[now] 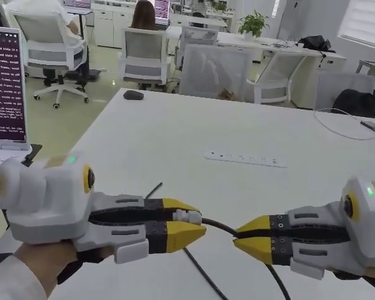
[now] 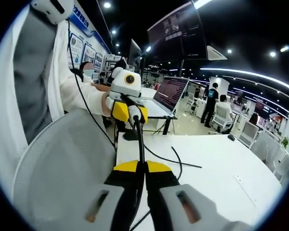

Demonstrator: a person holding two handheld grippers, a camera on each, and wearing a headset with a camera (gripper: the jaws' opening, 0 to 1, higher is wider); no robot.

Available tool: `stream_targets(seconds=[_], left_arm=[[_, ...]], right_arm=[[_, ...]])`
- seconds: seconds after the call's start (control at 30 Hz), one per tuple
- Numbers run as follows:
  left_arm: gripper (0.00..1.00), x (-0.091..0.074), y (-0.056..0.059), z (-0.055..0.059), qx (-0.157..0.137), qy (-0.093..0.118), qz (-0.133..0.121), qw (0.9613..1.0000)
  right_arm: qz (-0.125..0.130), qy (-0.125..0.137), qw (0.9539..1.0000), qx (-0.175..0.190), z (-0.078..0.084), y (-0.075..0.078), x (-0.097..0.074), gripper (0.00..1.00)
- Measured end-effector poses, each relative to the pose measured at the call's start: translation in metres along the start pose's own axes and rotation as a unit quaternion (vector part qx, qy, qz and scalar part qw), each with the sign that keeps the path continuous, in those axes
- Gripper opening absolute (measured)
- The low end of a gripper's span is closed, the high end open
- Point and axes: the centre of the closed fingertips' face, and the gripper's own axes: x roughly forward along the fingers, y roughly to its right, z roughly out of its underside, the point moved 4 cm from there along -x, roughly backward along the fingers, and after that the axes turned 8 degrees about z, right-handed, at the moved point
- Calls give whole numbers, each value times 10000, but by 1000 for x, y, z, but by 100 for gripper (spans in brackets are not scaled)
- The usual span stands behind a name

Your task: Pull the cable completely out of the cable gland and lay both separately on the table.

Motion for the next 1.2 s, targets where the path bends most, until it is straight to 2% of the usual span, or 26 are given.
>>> stream_targets(seconds=[0.47, 0.63, 0.73, 0.87, 1.0, 1.1, 1.2], left_arm=[[16, -6, -4, -3, -85, 167, -77, 9998], [16, -5, -4, 1, -67, 46, -82, 9999], [16, -5, -5, 3, -70, -5, -103, 9999], [16, -6, -8, 4, -78, -49, -163, 9998], [16, -6, -10, 6, -73, -98, -219, 9997], [16, -8, -12, 6, -78, -104, -281, 9995], [16, -9, -14, 8, -135, -122, -329, 9993]], right_arm=[[329, -354, 9981, 389, 40, 14, -15, 4], [315, -383, 9977, 469, 43, 14, -15, 4], [293, -492, 9970, 527, 46, 14, -13, 4], [219, -633, 9959, 615, 45, 13, -11, 4], [192, -895, 9946, 481, 43, 12, -10, 5], [174, -835, 9956, 383, 32, 11, -8, 9], [228, -654, 9975, 164, 13, 13, -2, 13]])
